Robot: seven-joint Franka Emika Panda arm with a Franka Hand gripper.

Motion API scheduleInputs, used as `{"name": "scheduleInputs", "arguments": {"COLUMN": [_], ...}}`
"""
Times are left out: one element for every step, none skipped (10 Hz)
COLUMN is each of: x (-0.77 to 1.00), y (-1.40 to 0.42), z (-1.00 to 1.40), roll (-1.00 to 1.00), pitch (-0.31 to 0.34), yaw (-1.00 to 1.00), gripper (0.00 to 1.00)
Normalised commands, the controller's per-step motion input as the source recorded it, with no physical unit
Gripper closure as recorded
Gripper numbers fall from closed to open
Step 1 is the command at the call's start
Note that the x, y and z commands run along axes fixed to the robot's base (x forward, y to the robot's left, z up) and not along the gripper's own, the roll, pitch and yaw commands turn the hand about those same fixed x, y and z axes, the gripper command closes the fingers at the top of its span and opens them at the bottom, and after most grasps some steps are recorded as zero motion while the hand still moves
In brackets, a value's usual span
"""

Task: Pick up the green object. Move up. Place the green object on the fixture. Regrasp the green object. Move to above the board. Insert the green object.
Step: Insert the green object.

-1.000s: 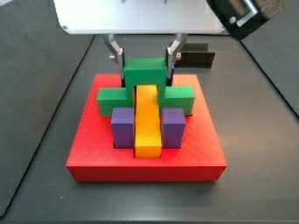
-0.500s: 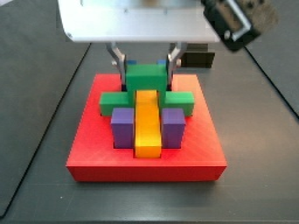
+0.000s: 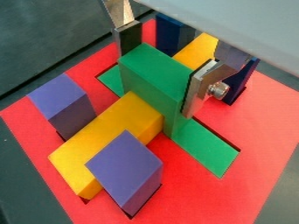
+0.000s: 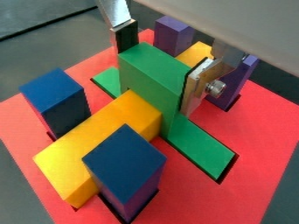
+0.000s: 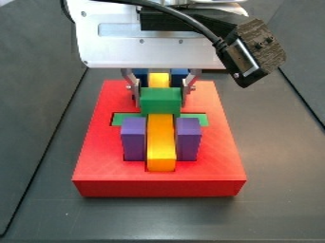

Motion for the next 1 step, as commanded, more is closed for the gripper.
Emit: {"name": "scheduleInputs", "arguments": {"x": [0.00], "y": [0.00], "z": [0.00], "roll": [0.00], "pitch": [0.000], "yaw": [0.00], "gripper": [1.00]}}
